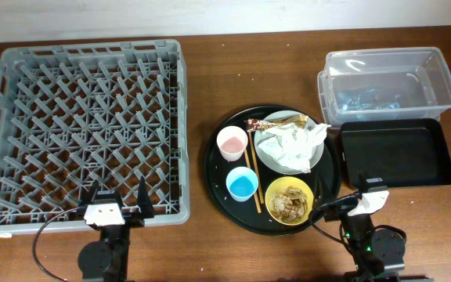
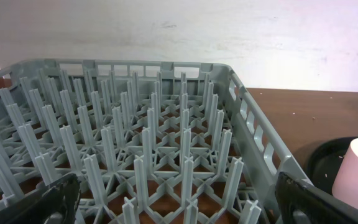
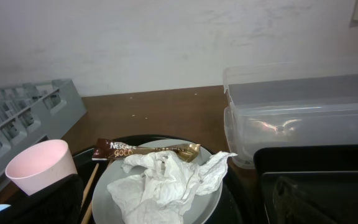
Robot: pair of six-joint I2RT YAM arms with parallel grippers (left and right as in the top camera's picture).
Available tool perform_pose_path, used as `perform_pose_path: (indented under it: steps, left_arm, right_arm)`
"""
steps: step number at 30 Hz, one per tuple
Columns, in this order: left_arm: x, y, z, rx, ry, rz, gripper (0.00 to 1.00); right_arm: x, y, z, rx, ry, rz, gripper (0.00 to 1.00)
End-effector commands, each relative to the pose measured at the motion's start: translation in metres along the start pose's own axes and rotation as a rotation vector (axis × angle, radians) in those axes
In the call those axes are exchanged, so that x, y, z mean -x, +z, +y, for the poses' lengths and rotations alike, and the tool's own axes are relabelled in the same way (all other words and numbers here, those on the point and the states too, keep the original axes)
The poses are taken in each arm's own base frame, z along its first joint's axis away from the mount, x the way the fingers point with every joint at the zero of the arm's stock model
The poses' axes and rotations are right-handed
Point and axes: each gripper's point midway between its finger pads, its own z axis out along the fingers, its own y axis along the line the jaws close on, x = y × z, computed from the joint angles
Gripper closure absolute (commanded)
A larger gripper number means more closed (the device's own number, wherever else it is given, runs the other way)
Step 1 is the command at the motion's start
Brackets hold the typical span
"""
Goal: Sort waste into correct bins and load items into the dishwasher rack
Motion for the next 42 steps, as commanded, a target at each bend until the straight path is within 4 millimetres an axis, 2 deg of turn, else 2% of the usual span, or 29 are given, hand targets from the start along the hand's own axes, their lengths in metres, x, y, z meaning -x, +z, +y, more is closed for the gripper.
perform_pose_path:
  steps: [1, 31, 32, 37, 38, 39, 42]
  left_arm:
    - [-0.001, 0.0, 0.001, 0.002, 0.022, 0.001, 0.01]
    - [-0.003, 0.0, 0.002, 0.01, 0.023, 0.01, 0.01]
    - [0.002, 0.0, 0.002, 0.01, 0.022, -0.011, 0.01]
    - [0.002, 0.0, 0.002, 0.009, 0.022, -0.011, 0.01]
    - [0.004, 0.0, -0.002, -0.014, 0.022, -0.019, 0.01]
    - [0.008, 0.0, -0.014, -0.085, 0.023, -0.038, 0.01]
    - [0.021, -0.006, -0.043, -0.252, 0.033, -0.091, 0.01]
  right_arm:
    - [-0.002, 0.0, 0.0, 0.001, -0.007, 0.001, 0.02]
    - [-0.002, 0.0, 0.0, 0.001, -0.007, 0.001, 0.02]
    - [-0.002, 0.0, 0.0, 0.001, -0.007, 0.001, 0.02]
    - [-0.001, 0.0, 0.001, 0.005, -0.007, -0.002, 0.02]
    - [-0.001, 0.0, 0.003, 0.019, -0.007, -0.005, 0.02]
    - [0.001, 0.0, 0.004, 0.019, -0.008, -0.013, 0.02]
    - [0.021, -0.001, 0.006, 0.026, -0.014, -0.095, 0.02]
